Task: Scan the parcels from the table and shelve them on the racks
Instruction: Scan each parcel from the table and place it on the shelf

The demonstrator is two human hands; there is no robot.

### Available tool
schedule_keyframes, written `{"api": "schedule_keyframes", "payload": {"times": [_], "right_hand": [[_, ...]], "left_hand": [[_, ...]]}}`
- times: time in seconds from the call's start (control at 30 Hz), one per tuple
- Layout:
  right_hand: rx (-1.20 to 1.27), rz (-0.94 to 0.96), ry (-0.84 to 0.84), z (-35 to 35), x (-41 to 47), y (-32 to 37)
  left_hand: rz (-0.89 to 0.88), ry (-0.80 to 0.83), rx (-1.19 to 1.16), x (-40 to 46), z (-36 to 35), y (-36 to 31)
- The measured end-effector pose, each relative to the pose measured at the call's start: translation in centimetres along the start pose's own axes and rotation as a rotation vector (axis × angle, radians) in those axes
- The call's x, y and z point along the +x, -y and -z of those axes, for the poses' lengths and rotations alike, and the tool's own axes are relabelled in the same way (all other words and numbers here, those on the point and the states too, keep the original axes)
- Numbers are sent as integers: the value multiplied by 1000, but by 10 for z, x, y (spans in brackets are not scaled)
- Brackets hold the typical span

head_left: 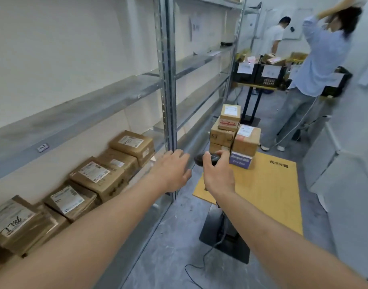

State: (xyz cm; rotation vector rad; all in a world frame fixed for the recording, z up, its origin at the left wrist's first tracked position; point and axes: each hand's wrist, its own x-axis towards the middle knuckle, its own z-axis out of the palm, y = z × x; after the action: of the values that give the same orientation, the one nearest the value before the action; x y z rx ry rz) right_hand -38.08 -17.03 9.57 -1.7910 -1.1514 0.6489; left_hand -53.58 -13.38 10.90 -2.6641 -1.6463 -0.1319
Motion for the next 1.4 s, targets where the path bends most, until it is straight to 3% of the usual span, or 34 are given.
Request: {"api": "schedule_keyframes", "payload": {"times": [0.27, 0.57, 1.13, 1.4], "right_hand": [[-39, -75, -71, 99, 75, -62], [-39, -160, -138, 150, 152, -117], [-116, -383, -312, 103, 355, -173], [-119, -471, -314, 92, 440, -209]], "left_hand": [[-72, 42, -57, 89, -24, -114], [-139, 66, -94, 182, -55, -176], [-359, 195, -183, 420, -149, -154], [-319, 244, -262, 501, -197, -148]]}}
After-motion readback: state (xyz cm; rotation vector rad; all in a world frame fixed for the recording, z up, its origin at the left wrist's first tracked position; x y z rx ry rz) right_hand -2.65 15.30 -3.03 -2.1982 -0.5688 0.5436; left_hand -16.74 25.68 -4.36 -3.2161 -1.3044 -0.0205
